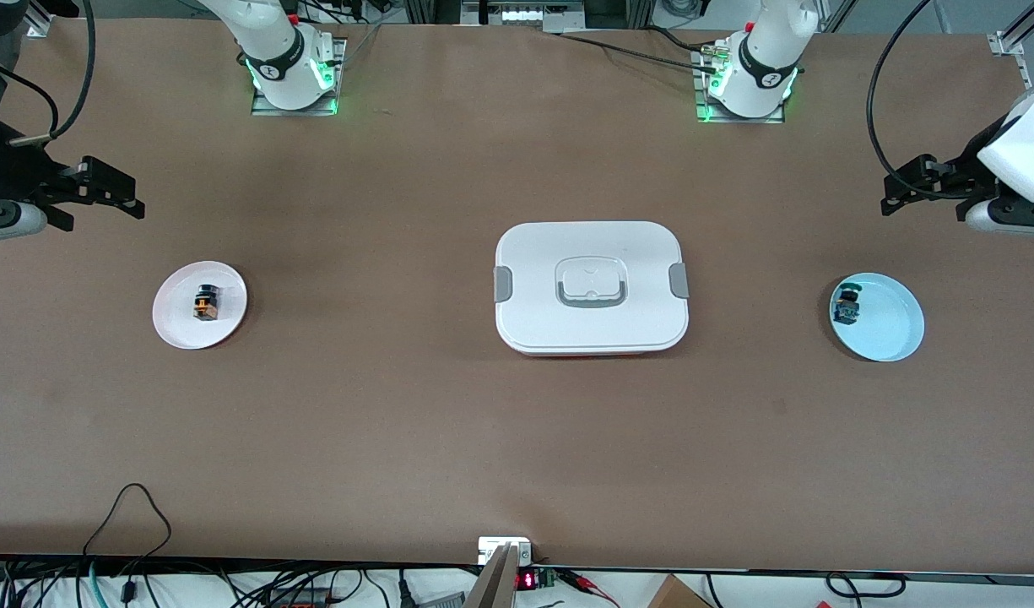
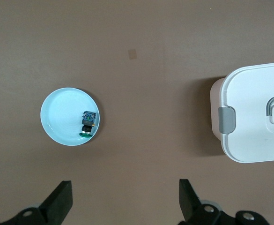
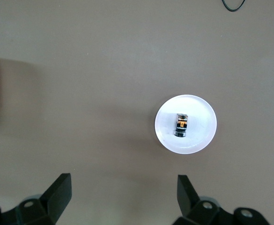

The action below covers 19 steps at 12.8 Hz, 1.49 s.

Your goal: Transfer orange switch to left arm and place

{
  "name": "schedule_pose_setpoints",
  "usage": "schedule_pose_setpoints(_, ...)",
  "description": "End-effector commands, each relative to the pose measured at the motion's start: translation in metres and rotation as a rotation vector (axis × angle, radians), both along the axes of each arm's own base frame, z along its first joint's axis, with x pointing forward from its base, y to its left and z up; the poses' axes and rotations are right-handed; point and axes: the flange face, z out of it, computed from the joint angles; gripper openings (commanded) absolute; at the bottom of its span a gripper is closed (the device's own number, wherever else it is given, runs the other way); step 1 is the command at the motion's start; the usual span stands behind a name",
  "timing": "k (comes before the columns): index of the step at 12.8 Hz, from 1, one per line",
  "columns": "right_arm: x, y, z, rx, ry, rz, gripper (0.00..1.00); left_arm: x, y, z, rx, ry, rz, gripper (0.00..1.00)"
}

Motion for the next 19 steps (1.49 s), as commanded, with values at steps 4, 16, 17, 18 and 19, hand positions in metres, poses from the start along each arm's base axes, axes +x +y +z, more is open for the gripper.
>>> schedule_pose_setpoints(4,-0.006,-0.004,0.010,0.010,0.005,-0.011,1.00,0.014,-0.003,0.008,0.024,-0.016,0.001,1.00)
schedule_pose_setpoints(16,-0.011,-0.004,-0.040,-0.020,0.086,0.709,1.00,0.022,0.006,0.005,0.022,-0.050,0.006,1.00)
schedule_pose_setpoints(17,-0.010,-0.011,-0.052,-0.024,0.080,0.786,1.00,0.024,0.005,0.006,0.023,-0.062,0.003,1.00)
schedule_pose_setpoints(18,-0.008,-0.021,-0.063,-0.023,0.084,0.871,1.00,0.024,0.005,0.006,0.023,-0.064,0.003,1.00)
schedule_pose_setpoints(19,-0.007,-0.030,-0.082,-0.020,0.094,0.951,1.00,0.024,0.004,0.006,0.023,-0.062,0.001,1.00)
